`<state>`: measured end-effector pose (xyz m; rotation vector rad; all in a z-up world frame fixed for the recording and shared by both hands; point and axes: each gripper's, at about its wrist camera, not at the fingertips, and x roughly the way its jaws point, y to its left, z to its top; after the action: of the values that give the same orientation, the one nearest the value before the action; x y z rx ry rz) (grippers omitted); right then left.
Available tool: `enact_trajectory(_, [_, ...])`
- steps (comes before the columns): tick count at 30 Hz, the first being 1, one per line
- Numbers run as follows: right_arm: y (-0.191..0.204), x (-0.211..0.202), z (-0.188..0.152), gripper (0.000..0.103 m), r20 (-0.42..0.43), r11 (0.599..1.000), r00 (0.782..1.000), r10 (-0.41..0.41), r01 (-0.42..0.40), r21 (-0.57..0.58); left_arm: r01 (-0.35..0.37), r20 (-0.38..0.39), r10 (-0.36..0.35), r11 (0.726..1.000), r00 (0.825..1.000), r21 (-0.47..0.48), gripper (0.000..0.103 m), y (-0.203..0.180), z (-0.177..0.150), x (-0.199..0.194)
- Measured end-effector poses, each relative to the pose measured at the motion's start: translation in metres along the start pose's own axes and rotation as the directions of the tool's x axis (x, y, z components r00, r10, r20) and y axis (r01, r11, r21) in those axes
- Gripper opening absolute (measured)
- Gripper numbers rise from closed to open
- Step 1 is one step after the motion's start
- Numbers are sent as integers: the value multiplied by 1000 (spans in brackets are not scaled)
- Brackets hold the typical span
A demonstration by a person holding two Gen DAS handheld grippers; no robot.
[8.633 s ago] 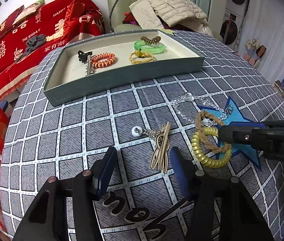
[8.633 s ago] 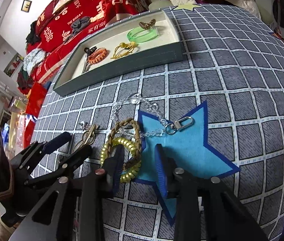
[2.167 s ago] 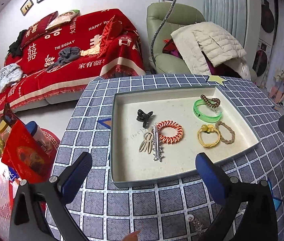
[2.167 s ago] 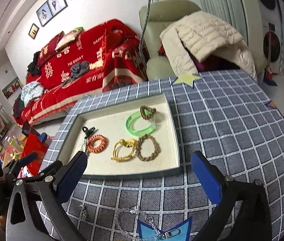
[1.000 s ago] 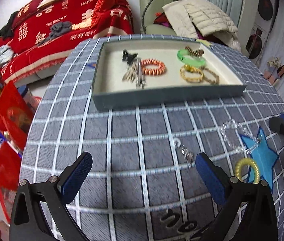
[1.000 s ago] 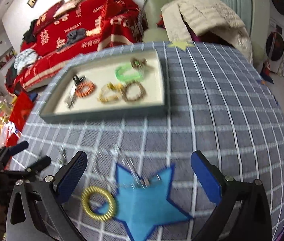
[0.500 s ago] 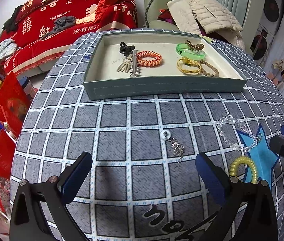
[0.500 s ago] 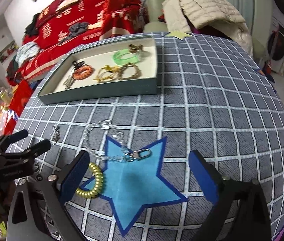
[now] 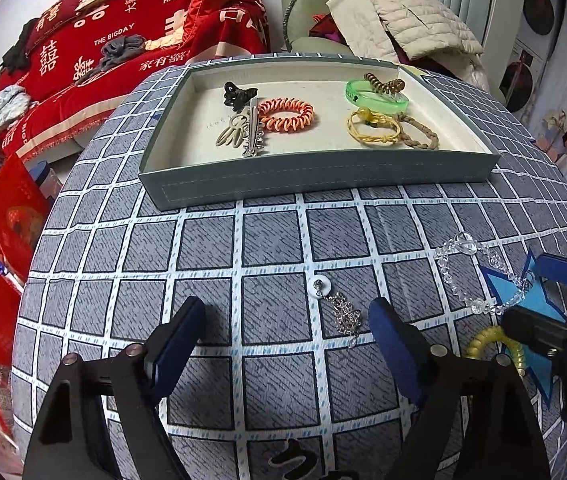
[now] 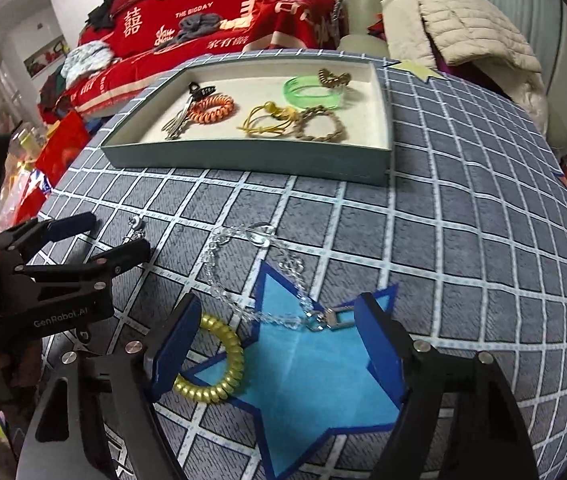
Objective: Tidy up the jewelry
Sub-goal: 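Grasp the silver charm with the left tool while the right tool grasps the clear bead chain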
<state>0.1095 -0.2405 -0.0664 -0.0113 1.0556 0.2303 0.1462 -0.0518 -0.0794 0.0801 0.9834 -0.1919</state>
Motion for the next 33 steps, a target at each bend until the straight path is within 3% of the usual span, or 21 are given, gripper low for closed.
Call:
enact_trajectory(7, [15, 21, 8, 81, -40, 992, 997, -59, 54, -113, 6, 7, -6, 1000, 1000, 10, 101, 2, 0, 1])
enact_trajectory(10, [17, 21, 9, 76, -38, 991, 997, -64, 59, -119, 9, 8, -9, 1000, 1000, 10, 99, 2, 0, 0])
enact_trajectory(11, [17, 20, 9, 72, -34, 992, 997, -64, 60, -114, 14, 11, -14, 1000, 1000, 14, 95, 1, 0, 0])
enact_trajectory(14, [15, 16, 9, 36, -34, 993, 997, -64, 60, -99, 26, 10, -27, 999, 1000, 34, 85, -4, 2, -2])
enact_trajectory(17, [13, 14, 9, 18, -38, 994, 997, -66, 63, -87, 43, 9, -44, 997, 999, 60, 73, -13, 3, -3])
enact_trajectory(19, [11, 12, 7, 16, -33, 995, 997, -74, 72, -66, 57, 9, -58, 995, 998, 78, 64, -17, 3, -4])
enact_trajectory(23, [0, 7, 2, 16, -17, 999, 998, -55, 55, 4, 89, 10, -91, 989, 996, 119, 33, -25, 2, -7])
enact_trajectory(33, [-25, -15, -2, 14, 37, 987, 999, 19, -25, 157, 155, 32, -158, 985, 987, 82, 33, -11, -2, -22])
